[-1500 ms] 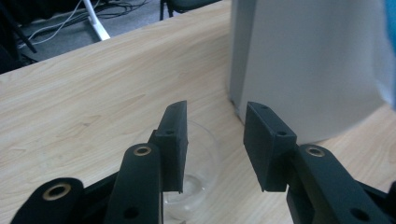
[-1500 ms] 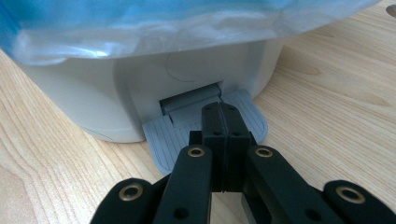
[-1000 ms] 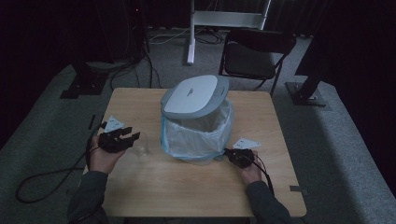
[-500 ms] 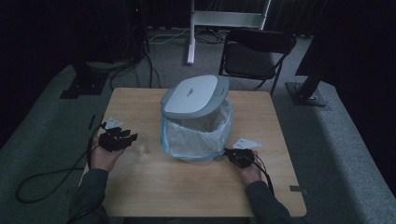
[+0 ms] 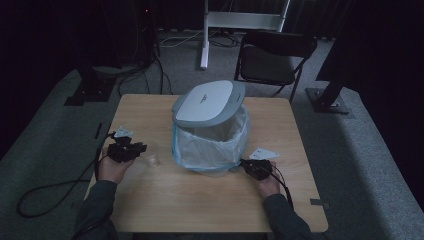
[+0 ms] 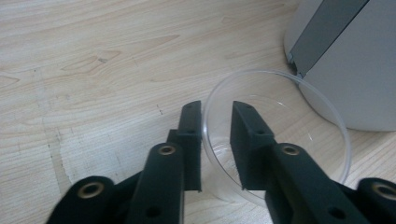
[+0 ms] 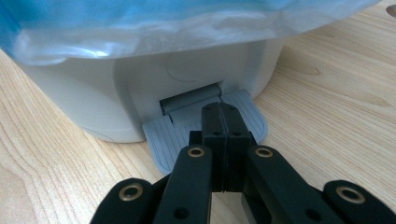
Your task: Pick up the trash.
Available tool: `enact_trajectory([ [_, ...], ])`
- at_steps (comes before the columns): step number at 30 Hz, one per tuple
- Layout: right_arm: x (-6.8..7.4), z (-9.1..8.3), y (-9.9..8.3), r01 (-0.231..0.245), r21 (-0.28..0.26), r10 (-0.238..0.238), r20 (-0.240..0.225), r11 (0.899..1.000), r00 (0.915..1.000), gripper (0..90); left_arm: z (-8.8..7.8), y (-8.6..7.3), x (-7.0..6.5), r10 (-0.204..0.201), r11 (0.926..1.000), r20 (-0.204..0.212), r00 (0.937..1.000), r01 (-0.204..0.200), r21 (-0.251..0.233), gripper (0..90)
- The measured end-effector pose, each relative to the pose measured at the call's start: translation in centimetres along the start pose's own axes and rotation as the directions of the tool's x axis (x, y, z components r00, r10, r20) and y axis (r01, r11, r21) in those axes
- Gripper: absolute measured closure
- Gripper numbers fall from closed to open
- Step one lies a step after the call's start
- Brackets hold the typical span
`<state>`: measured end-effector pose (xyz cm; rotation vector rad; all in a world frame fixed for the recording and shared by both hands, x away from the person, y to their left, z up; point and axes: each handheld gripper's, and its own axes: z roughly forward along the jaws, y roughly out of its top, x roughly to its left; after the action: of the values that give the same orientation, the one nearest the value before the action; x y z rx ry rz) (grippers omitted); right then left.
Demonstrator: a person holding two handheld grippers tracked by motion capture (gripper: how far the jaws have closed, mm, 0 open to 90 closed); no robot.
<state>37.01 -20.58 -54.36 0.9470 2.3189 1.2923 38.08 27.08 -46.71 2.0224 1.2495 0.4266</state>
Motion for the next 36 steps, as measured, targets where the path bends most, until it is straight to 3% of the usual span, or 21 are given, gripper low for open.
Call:
enact_trajectory([
  [5,0.0,0.0,0.0,0.000,0.000,0.000,0.000,1.000,1.0000,90.0,0.0,0.0,-0.1,0.006,1.0000,-0.005,1.0000,-0.006,0.005,82.2],
  [20,0.0,0.0,0.0,0.000,0.000,0.000,0.000,1.000,1.0000,90.0,-1.0,0.2,-0.9,0.034,0.9992,0.021,0.9992,-0.033,-0.020,84.6],
  [27,0.0,0.0,0.0,0.000,0.000,0.000,0.000,1.000,1.0000,90.0,-1.8,0.3,-1.6,0.061,0.9976,0.035,0.9975,-0.060,-0.034,84.9],
  [36,0.0,0.0,0.0,-0.001,0.001,0.001,-0.001,1.000,1.0000,90.0,-2.8,-0.2,-2.7,0.067,0.9963,0.065,0.9956,-0.063,-0.059,84.9],
])
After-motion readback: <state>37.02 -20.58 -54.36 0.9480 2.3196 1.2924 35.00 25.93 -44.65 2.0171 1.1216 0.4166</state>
